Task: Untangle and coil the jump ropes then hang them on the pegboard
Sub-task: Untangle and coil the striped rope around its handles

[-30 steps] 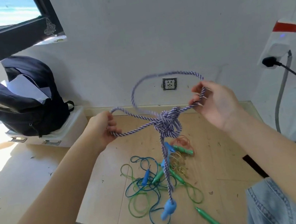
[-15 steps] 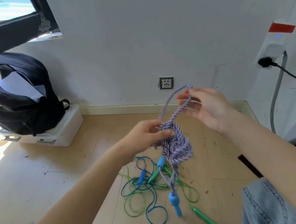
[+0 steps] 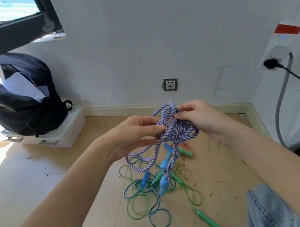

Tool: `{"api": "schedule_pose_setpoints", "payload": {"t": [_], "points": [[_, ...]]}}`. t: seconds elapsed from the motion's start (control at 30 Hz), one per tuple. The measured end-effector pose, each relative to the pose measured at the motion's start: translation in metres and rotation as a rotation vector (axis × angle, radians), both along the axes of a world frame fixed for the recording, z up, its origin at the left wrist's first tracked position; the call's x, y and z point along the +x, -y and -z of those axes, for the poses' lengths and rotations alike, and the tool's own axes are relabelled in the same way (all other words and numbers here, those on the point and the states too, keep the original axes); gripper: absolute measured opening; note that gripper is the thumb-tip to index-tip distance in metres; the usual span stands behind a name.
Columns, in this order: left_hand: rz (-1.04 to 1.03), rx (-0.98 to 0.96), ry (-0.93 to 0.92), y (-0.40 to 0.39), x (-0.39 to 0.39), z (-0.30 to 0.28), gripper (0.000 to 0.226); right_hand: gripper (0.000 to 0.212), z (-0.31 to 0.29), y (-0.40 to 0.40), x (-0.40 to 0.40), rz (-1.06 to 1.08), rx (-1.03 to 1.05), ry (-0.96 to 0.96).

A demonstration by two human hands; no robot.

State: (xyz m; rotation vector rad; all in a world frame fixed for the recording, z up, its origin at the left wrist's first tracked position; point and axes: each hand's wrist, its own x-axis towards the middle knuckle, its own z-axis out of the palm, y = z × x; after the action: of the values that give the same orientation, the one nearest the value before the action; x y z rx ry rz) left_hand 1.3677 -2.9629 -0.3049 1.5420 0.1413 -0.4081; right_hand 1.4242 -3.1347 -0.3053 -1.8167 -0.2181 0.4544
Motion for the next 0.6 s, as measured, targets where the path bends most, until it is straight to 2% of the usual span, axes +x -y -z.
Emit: {"api": "schedule_pose_setpoints", "payload": {"t": [0.2, 0.27, 0.33, 0.43, 0.5, 0.6], "points": [[-0.431, 0.139, -0.046, -0.009, 0.007, 0.005, 0.006, 0.017, -0.002, 0.004, 0.005, 0.034, 0.183, -0.154], [-0.580, 0.103, -0.056, -0.017, 0.009, 0.005, 0.005, 0.019, -0.005, 0.008, 0.010, 0.098, 0.272, -0.217], [-0.674, -0.017, -0.101, -0.022, 0.010, 0.004, 0.009, 0.019, -0.008, 0.012, 0.013, 0.093, 0.356, -0.284], [-0.642, -0.029, -0.157, -0.024, 0.008, 0.005, 0.014, 0.026, -0.011, 0.013, 0.008, -0.124, 0.348, -0.315], [-0.524, -0.027, -0.159, -0.018, 0.004, 0.005, 0.011, 0.033, -0.010, 0.010, 0.004, -0.179, 0.264, -0.223], [-0.458, -0.302, -0.058, -0.009, 0.002, 0.002, 0.003, 0.016, -0.010, 0.007, 0.001, -0.130, 0.206, -0.162]]}}
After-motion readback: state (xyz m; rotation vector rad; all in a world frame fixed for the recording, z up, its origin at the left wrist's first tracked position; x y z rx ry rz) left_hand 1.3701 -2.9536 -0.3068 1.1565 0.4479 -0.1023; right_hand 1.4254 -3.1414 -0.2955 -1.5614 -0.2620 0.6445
